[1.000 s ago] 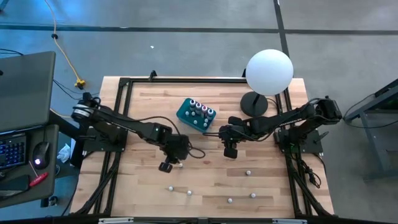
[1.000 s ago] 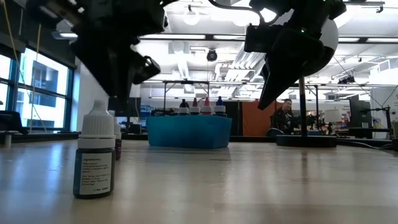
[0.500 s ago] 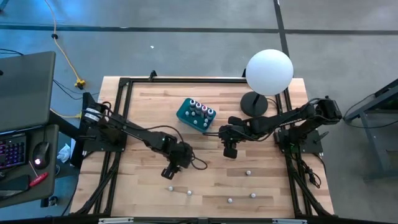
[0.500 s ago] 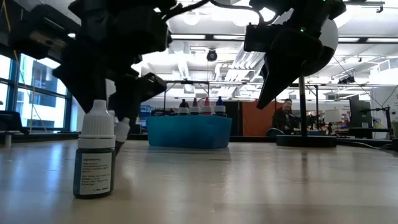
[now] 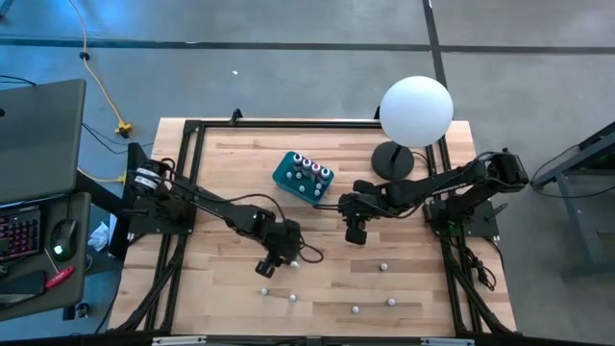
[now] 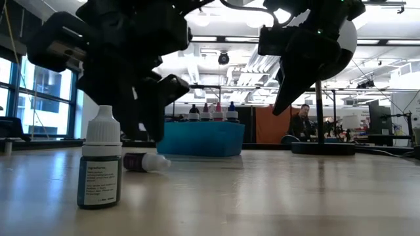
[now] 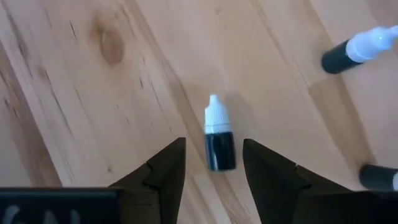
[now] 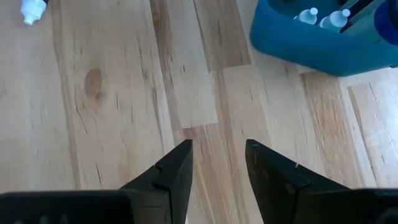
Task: Pick & Place food coloring
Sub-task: Put the small purple food coloring bottle into the blue bin
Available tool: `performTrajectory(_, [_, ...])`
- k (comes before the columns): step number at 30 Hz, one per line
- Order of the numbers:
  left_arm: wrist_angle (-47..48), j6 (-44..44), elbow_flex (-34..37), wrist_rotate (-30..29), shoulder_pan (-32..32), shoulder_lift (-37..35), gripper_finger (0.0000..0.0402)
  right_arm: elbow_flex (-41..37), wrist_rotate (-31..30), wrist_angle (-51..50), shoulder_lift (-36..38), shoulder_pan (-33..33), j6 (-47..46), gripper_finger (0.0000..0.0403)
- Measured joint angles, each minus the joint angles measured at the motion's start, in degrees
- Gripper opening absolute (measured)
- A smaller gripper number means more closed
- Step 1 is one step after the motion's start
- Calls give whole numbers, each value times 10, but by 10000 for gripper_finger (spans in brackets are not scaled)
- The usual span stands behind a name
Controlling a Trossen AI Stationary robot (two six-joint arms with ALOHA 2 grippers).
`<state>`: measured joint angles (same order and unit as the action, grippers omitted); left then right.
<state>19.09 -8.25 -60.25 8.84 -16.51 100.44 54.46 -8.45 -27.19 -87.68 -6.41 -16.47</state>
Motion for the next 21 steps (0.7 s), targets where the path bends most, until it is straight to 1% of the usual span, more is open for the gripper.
performTrajectory(3, [-9, -28, 0, 0, 0, 0, 157, 0, 0, 0, 0, 0, 0, 140])
performTrajectory(7, [-45, -31, 0, 1, 0, 0, 157, 0, 0, 0, 0, 0, 0, 140])
performTrajectory(9, [-66, -32, -1, 14, 0, 8, 157, 0, 0, 0, 0, 0, 0, 140])
performTrajectory(14, [-96, -3, -1, 48, 0, 48, 156, 0, 0, 0, 0, 0, 0, 140])
performTrajectory(17, [-94, 9, 0, 53, 0, 68, 156, 0, 1, -2, 0, 0, 0, 140])
performTrajectory(21, [-99, 12, -1, 61, 0, 75, 156, 0, 0, -5, 0, 0, 0, 140])
